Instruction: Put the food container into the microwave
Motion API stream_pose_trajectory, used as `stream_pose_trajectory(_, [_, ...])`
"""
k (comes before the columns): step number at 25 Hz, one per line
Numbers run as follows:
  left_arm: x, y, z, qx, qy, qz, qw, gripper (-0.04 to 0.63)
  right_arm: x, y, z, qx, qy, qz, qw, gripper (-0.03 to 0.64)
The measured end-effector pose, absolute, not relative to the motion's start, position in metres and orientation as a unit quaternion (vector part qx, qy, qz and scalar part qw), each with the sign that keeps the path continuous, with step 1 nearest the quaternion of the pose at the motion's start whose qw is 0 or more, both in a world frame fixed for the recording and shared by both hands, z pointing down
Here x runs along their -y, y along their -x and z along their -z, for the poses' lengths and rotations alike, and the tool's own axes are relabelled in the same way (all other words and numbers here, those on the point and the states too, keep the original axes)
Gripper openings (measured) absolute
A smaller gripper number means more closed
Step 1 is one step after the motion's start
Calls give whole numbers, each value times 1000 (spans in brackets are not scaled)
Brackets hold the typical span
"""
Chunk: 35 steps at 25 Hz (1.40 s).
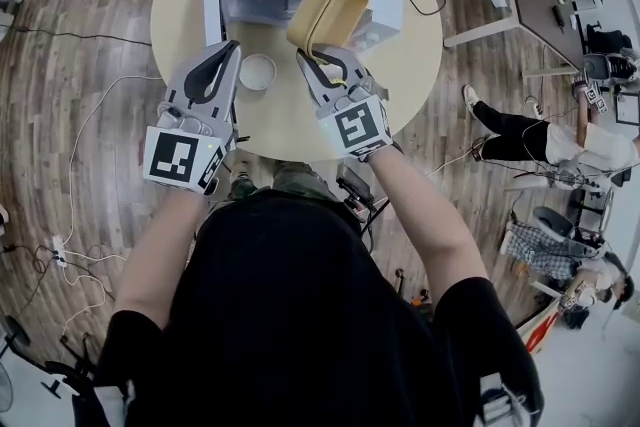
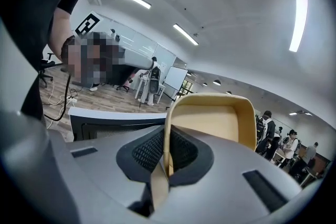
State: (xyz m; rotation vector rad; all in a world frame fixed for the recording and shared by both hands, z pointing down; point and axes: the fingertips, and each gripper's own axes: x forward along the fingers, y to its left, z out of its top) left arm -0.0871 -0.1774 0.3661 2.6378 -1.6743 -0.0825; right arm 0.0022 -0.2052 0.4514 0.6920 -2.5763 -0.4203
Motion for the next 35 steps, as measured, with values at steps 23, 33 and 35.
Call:
stream_pose_trajectory(23, [185,90,-375,545,-838,21,18,18,197,14,-508,927,-152,170,298,25])
stream_pose_trajectory(33, [187,97,-379,557,-830,26,24,18,186,22,-529,924,-102,172,325,25])
stream_pose_trajectory(35, [187,99,-379,559,-828,27,24,18,183,24,-533,923,-90,173,331,25])
